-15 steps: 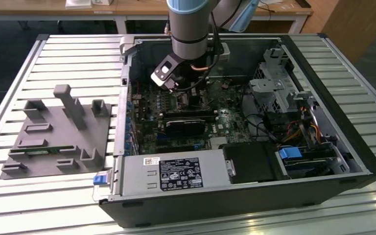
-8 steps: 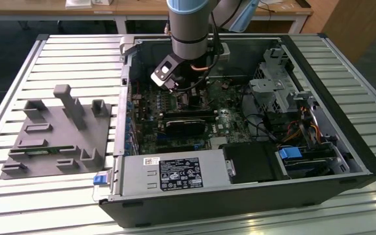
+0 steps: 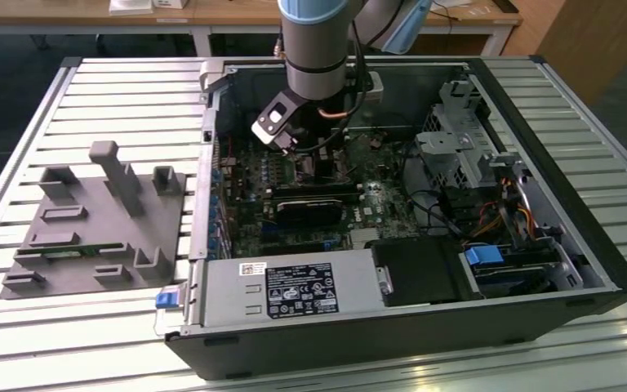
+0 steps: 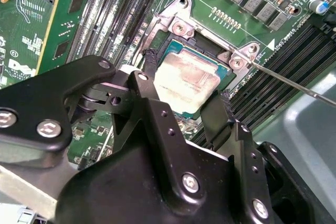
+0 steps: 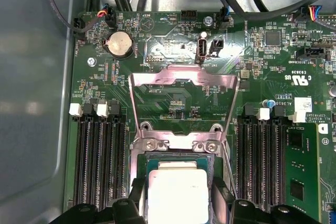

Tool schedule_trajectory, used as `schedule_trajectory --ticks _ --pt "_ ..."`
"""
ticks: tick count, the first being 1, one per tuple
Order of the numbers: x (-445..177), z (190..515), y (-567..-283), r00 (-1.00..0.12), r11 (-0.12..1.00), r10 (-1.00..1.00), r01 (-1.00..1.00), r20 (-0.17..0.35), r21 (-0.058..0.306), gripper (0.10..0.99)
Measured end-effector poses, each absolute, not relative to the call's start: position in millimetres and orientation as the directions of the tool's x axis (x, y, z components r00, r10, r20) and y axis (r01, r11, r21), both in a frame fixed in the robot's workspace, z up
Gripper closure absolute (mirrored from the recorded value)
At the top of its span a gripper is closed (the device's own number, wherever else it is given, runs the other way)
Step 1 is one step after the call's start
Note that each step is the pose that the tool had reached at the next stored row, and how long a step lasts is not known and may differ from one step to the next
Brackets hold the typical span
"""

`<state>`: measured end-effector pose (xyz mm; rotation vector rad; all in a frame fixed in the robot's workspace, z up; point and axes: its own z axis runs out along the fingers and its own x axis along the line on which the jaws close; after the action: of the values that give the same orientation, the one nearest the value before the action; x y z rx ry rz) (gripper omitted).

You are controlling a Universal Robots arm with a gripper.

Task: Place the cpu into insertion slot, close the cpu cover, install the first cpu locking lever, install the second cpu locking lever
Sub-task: 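Place the cpu into insertion slot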

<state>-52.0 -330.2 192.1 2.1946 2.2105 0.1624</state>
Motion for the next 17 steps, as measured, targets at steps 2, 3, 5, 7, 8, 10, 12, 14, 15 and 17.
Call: schedule_trajectory --ticks 2,3,5,7,8,10,12,14,15,17 --pt "-52.0 192.0 -330.2 -0.010 0.005 0.998 0.996 0.057 0.090 0.475" --pt "-51.9 192.0 -330.2 -0.010 0.005 0.998 0.996 0.057 0.090 0.475" --pt "-51.9 192.5 -330.2 -0.010 0.005 0.998 0.996 0.057 0.090 0.475" --pt "-52.0 193.4 -330.2 -0.010 0.005 0.998 0.996 0.057 0.090 0.475" --pt "-51.9 194.0 -330.2 -0.010 0.005 0.998 0.996 0.057 0.090 0.475" --pt "-51.9 193.9 -330.1 -0.010 0.005 0.998 0.996 0.058 0.090 0.475" --pt "-51.9 193.9 -330.1 -0.010 0.005 0.998 0.996 0.058 0.090 0.475" --pt "-52.0 194.0 -330.2 -0.010 0.005 0.998 0.996 0.057 0.090 0.475" --pt "-51.9 194.0 -330.2 -0.010 0.005 0.998 0.996 0.057 0.090 0.486" --pt "-52.0 194.1 -330.2 -0.010 0.005 0.998 0.996 0.057 0.090 0.486"
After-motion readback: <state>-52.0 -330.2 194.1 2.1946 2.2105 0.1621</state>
